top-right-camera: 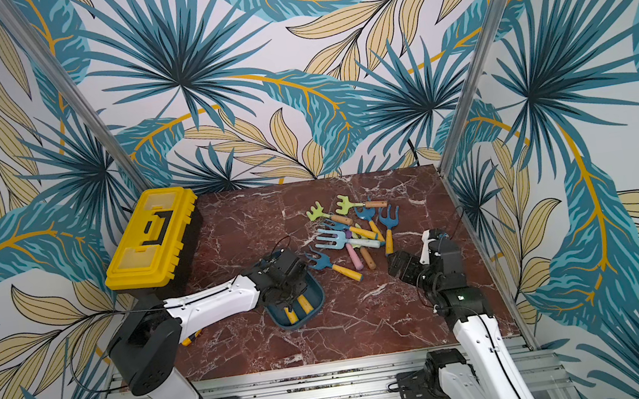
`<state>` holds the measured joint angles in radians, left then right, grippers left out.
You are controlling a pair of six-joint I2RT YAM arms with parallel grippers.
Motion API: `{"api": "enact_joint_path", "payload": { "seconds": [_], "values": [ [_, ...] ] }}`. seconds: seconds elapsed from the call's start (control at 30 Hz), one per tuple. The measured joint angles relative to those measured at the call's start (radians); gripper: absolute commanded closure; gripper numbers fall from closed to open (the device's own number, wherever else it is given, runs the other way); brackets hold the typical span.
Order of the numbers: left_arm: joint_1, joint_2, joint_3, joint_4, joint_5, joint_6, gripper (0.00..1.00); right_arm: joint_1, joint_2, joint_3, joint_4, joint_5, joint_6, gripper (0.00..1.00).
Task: Put the rake into the storage box
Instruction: Place the rake in the storage box.
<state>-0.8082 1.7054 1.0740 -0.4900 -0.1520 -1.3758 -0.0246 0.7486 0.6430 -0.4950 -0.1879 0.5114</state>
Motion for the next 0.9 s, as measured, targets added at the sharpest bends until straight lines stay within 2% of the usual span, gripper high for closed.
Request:
{"api": "enact_joint_path", "payload": {
  "seconds": [0.03,0.23,0.47,0.67,0.9],
  "values": [
    [-0.001,-0.003,0.0,-0.003,-0.004,0.01,0.34,0.0,0.005,-0.001,0.003,-0.005,0.0,0.01],
    [-0.008,-0.078,0.003,-0.029,-0.034,0.082,0.17,0.0,0.075,-0.01,0.038,-0.071,-0.002,0.01],
    [0.017,-0.22,0.015,-0.046,-0.089,0.283,0.02,0.031,0.192,-0.013,0.085,-0.147,-0.016,0.01],
    [0.094,-0.33,-0.005,-0.001,-0.119,0.468,0.0,0.155,0.313,0.024,0.085,-0.15,-0.048,0.03],
    [0.228,-0.444,-0.192,0.106,-0.121,0.592,0.0,0.306,0.536,0.187,0.063,-0.111,-0.101,0.18]
  ]
}}
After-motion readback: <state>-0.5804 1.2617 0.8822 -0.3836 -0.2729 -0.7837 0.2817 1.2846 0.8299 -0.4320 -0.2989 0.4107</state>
